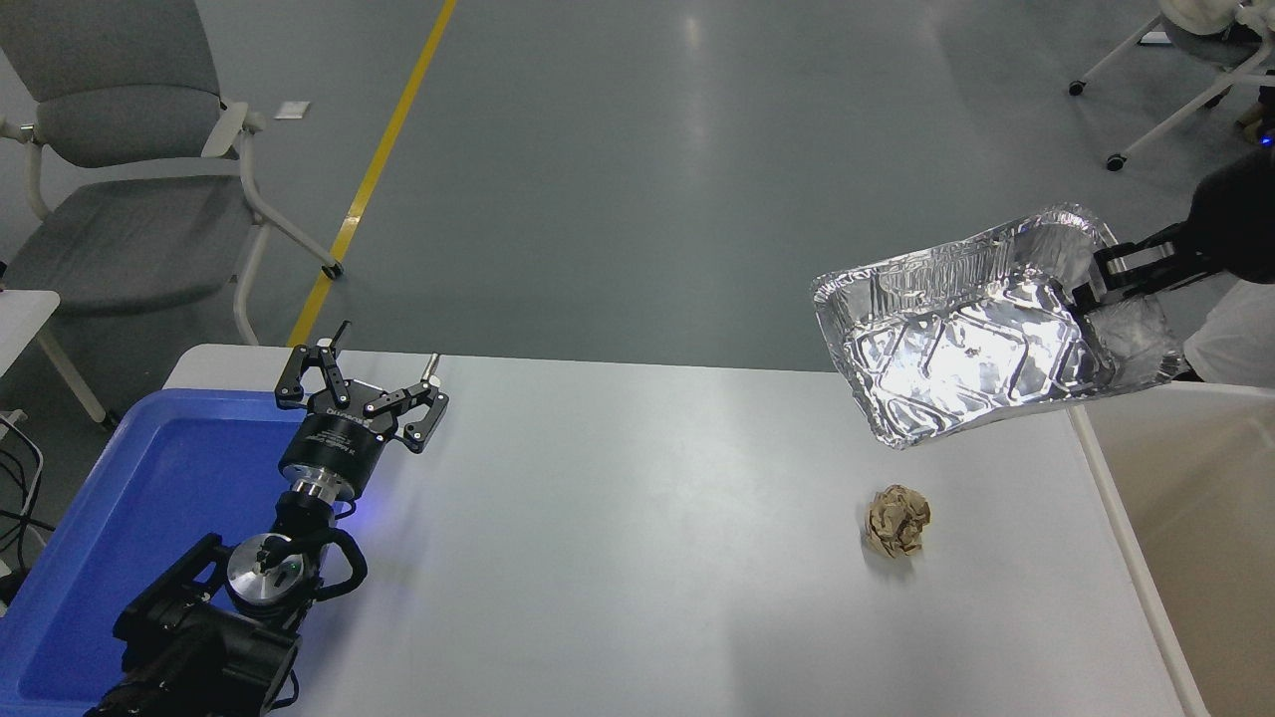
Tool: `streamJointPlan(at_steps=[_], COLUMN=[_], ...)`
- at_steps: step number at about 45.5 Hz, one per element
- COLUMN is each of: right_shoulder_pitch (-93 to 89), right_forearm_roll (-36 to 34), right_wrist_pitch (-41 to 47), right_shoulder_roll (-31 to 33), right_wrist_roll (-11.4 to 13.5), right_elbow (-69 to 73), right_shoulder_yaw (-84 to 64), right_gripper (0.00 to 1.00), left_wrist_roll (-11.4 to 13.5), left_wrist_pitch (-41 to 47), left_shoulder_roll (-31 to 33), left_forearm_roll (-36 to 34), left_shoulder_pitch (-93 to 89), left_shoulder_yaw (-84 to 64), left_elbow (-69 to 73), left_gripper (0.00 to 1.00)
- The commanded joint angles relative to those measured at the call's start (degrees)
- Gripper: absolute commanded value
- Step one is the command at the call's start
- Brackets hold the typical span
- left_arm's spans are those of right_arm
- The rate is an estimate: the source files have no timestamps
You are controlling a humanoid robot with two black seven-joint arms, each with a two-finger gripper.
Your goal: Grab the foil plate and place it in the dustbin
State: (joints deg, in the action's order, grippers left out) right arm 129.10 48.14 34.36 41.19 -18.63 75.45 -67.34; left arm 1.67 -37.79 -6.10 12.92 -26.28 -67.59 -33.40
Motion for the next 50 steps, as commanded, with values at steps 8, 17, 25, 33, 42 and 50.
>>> streamJointPlan(at_steps=[8, 17, 25, 33, 42, 50], right_shoulder_pitch=[-16.0, -33.9, -53.2, -73.7, -85.1, -88.8], right_forearm_roll=[-0.4, -0.9, -5.9, -13.8, -18.3, -21.4], right_wrist_pitch=[-0.3, -0.7, -2.4, -2.6, -2.5, -3.4], right_shoulder_roll=[5.7, 13.3, 14.5, 9.5, 1.4, -1.7], right_wrist_roll=[0.0, 0.0, 0.0, 0.2, 0.9, 1.1], right_elbow=[-20.0, -34.4, -47.0, -63.0, -75.9, -79.7], right_shoulder_yaw=[1.7, 13.1, 26.1, 38.5, 43.7, 44.5], right_gripper=[0.00, 0.00, 0.00, 0.00, 0.00, 0.00], left_wrist_roll=[0.0, 0.0, 0.0, 0.0, 0.0, 0.0], left_wrist_pitch=[0.0, 0.0, 0.0, 0.0, 0.0, 0.0], left_shoulder_roll=[0.0, 0.0, 0.0, 0.0, 0.0, 0.0], left_forearm_roll=[0.0, 0.0, 0.0, 0.0, 0.0, 0.0], left_shoulder_pitch=[0.0, 0.0, 0.0, 0.0, 0.0, 0.0], left_shoulder_yaw=[0.0, 0.0, 0.0, 0.0, 0.0, 0.0], left_elbow=[0.0, 0.0, 0.0, 0.0, 0.0, 0.0], left_gripper=[0.99, 0.99, 0.99, 0.99, 0.99, 0.99])
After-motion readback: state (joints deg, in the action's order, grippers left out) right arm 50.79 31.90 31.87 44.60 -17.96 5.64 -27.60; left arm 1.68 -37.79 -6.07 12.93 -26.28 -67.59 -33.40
